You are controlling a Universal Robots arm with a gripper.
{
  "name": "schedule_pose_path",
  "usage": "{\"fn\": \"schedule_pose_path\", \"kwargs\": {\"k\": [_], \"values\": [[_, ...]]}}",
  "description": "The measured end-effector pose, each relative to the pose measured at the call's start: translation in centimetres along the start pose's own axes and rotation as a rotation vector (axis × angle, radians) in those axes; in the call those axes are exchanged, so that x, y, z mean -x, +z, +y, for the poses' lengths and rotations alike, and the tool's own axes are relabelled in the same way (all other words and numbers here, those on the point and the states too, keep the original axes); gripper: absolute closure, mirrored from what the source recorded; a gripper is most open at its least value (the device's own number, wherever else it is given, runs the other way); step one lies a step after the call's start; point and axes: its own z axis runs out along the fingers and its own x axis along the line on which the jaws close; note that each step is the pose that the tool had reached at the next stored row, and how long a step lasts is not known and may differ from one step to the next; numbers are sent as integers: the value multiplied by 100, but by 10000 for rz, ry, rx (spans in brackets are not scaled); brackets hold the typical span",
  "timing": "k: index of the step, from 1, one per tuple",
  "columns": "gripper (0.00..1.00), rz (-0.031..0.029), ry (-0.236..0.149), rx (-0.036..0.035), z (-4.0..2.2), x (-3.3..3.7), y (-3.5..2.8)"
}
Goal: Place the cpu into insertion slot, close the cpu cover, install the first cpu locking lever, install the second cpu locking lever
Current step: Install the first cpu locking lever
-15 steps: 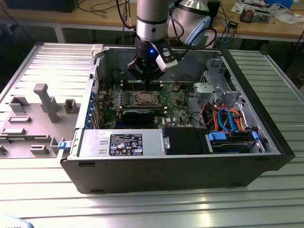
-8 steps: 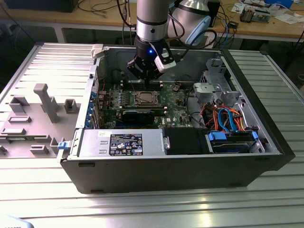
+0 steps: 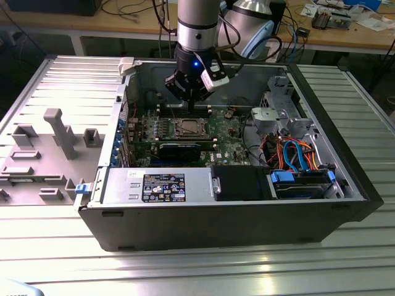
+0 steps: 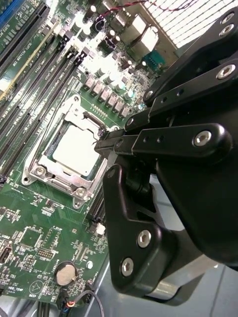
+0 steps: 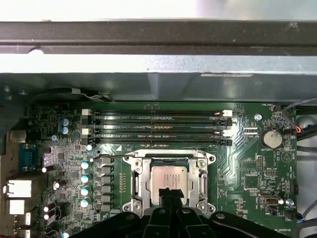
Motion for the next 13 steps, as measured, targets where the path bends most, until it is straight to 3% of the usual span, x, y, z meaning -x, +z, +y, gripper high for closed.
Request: {"fn": "schedule_pose_path", "kwargs": {"k": [8,13], "values": [[89,0,0,0,3,-1,-140],[89,0,0,1,4,-1,-155]]}}
